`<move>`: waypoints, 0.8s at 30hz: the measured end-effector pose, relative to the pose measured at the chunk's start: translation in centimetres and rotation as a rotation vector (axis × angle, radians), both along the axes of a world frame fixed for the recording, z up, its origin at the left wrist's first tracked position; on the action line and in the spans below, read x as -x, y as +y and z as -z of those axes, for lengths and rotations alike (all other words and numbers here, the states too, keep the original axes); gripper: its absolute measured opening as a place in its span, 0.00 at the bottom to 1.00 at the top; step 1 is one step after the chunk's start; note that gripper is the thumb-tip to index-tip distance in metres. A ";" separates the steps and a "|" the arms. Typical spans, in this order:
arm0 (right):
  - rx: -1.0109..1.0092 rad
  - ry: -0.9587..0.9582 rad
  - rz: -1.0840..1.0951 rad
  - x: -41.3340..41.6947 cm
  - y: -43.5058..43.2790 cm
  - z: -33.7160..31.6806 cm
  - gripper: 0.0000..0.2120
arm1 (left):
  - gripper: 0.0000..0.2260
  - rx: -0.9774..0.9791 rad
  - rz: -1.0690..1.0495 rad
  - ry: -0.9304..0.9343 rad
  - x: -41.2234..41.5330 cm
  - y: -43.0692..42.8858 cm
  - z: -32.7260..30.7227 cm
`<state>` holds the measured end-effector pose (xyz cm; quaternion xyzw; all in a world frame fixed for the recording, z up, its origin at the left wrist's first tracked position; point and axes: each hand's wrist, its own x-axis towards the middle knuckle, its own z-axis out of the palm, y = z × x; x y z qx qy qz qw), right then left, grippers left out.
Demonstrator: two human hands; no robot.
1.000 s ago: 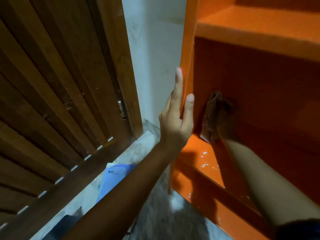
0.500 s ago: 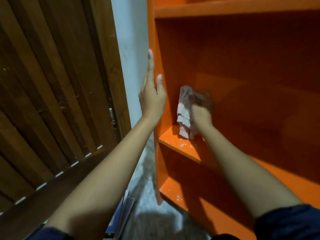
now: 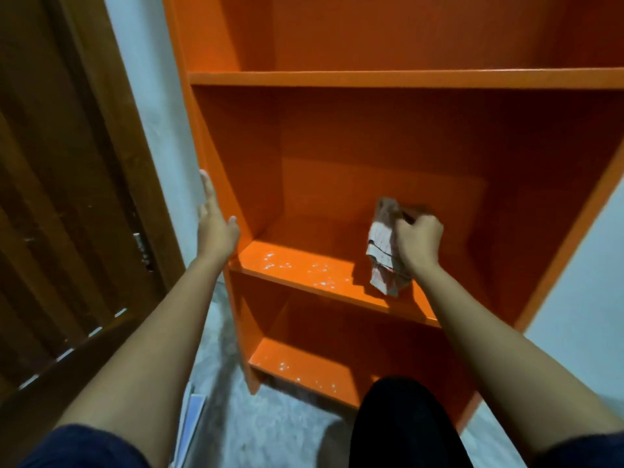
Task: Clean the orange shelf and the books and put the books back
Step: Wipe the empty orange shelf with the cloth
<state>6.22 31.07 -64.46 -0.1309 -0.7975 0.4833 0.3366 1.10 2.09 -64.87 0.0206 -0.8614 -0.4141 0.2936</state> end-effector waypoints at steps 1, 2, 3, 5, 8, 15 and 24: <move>0.008 -0.082 0.068 -0.6 1.6 0.7 0.11 | 0.38 0.012 -0.017 -0.005 0.0 -0.1 0.1; -0.003 -0.179 0.128 -1.4 3.0 1.5 0.11 | 0.37 0.028 -0.032 -0.006 0.1 -0.2 0.2; -0.056 -0.278 0.178 -2.3 4.0 2.4 0.10 | 0.37 0.039 -0.047 -0.003 0.3 -0.4 0.4; -0.214 -0.461 0.220 -3.6 5.1 4.4 0.11 | 0.37 0.055 -0.072 0.006 0.7 -0.7 0.7; -0.423 -0.608 0.162 -4.6 4.4 6.5 0.23 | 0.35 0.071 -0.095 0.003 1.0 -0.9 1.2; -0.661 -0.691 -0.070 -0.5 1.2 7.3 0.31 | 0.33 0.171 -0.087 0.050 1.8 -1.8 2.1; -0.732 -0.559 -0.475 5.6 -6.7 7.0 0.24 | 0.33 0.224 0.074 0.032 2.9 -3.5 3.1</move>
